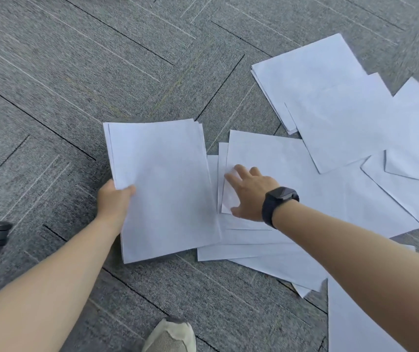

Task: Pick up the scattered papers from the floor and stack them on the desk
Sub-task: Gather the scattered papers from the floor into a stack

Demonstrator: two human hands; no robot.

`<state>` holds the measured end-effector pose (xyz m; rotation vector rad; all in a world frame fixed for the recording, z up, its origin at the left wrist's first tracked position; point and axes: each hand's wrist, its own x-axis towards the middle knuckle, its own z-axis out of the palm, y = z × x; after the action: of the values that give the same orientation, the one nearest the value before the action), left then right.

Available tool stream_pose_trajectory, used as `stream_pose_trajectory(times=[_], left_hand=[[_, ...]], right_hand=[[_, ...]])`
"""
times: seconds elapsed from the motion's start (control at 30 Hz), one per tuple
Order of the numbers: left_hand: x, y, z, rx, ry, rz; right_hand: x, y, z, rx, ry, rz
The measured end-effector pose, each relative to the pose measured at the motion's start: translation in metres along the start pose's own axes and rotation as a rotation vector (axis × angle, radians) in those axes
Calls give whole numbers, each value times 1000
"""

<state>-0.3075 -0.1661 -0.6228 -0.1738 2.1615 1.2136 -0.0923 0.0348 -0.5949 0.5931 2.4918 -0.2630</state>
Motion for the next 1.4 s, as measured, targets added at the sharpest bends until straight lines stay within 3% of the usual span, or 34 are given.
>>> stream_pose_trajectory(times=[0.2,0.37,0.6,0.73,0.83,1.1,1.23,1.33,1.4], left_hand=[[-3,-3,-19,30,16,1],[-8,-3,-29,-6,14,8],[-11,-7,-30,-42,20,5],[-15,-5,-25,-86,11,-6],[-18,-5,-19,-138,-18,-25],[-24,1,4,-173,-150,2],[-37,10,16,-136,-204,42],[-48,14,25,-112,-281,87],[-56,14,32,-141,-373,125]], right_hand=[[-24,-5,25,-120,-124,-25],[-42,-17,41,-143,-192,79],[-39,-24,44,-142,-70,217],[-34,-15,33,-143,27,198],[-29,-10,5,30,101,155],[20,-46,-69,711,257,342],[33,-72,-88,1241,224,355],[35,-91,-91,1442,117,356],[36,-101,-91,1431,53,365]])
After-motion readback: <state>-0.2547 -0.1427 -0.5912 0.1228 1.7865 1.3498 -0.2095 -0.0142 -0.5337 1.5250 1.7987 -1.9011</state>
